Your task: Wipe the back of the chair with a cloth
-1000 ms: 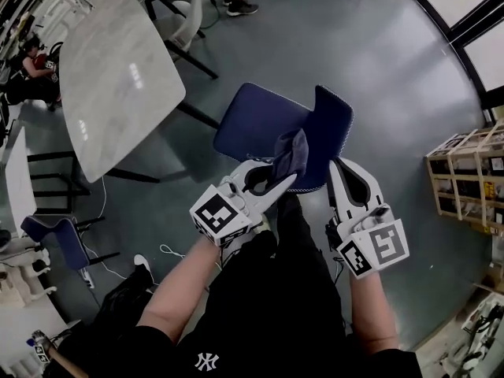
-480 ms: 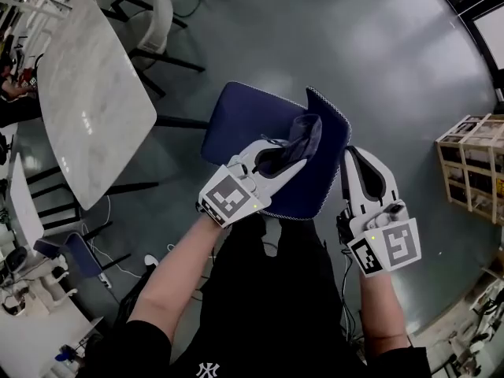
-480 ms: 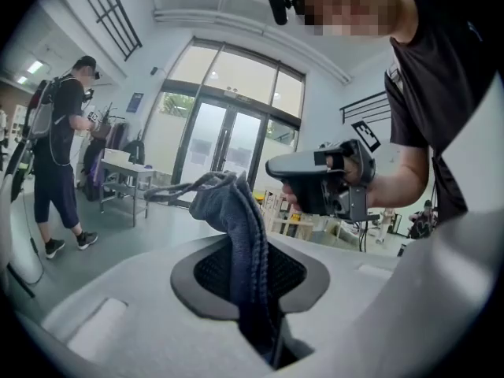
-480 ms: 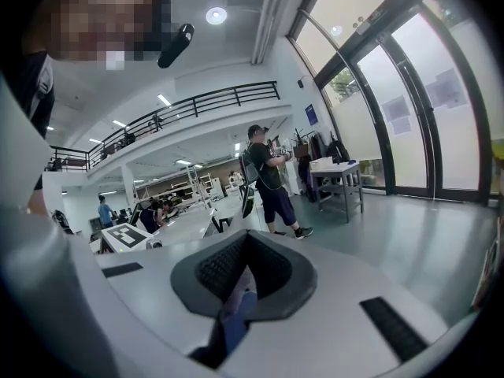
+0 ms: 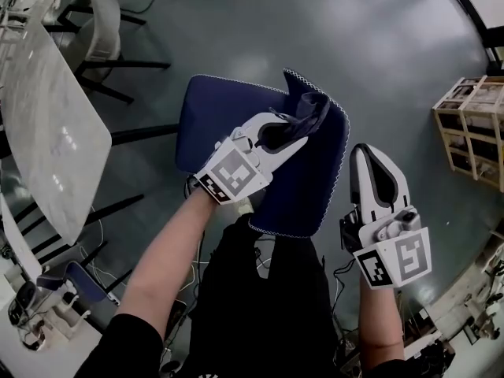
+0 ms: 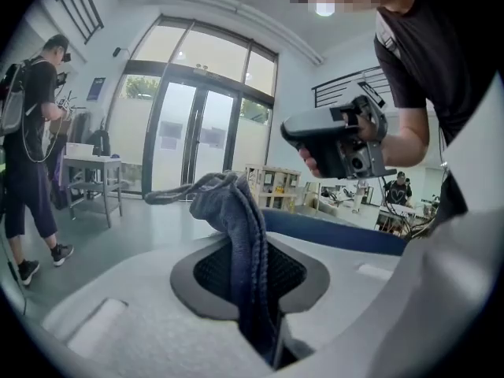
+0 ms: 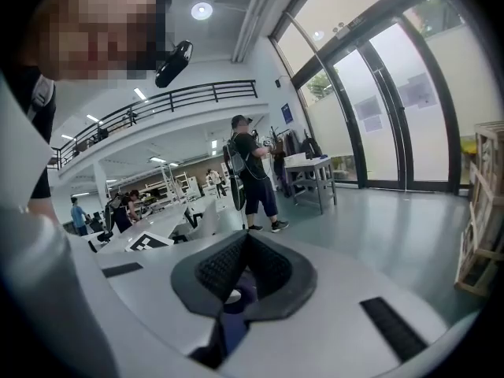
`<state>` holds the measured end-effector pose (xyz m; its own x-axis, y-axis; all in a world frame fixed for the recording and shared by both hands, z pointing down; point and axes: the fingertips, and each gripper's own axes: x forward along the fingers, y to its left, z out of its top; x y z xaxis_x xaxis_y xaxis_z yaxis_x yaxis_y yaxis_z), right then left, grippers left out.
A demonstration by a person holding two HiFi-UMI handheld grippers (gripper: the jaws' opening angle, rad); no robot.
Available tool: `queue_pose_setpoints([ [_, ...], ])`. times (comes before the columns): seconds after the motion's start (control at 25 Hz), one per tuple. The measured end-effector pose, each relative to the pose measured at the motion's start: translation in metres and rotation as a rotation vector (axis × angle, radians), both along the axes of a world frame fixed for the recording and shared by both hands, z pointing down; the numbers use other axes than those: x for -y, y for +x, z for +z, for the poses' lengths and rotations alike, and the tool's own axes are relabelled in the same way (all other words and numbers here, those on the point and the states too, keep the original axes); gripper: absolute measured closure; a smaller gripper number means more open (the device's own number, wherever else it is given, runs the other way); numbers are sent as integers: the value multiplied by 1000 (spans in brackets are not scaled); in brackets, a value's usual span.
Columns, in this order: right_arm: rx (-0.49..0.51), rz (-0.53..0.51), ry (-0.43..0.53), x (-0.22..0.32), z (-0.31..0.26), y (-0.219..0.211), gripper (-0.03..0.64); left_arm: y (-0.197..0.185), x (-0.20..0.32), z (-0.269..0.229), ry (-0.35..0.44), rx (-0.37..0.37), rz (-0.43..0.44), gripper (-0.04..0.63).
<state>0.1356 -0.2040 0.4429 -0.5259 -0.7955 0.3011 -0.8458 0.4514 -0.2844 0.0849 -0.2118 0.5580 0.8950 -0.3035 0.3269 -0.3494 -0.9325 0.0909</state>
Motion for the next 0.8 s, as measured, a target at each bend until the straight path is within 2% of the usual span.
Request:
queue_pose_setpoints([
  [0.24, 1, 39, -13, 13, 22, 10, 603, 13, 27, 22, 55, 22, 28, 525],
  [0.4, 2, 56, -28, 9, 34, 15, 603, 26, 25, 38, 82, 42, 91, 525],
  [0.56, -5, 76, -48, -4, 44, 22, 603, 39, 11, 44, 57, 9, 143, 525],
  [0.8, 10, 105, -58, -26, 51, 24, 603, 38, -11, 47, 35, -13, 184, 525],
])
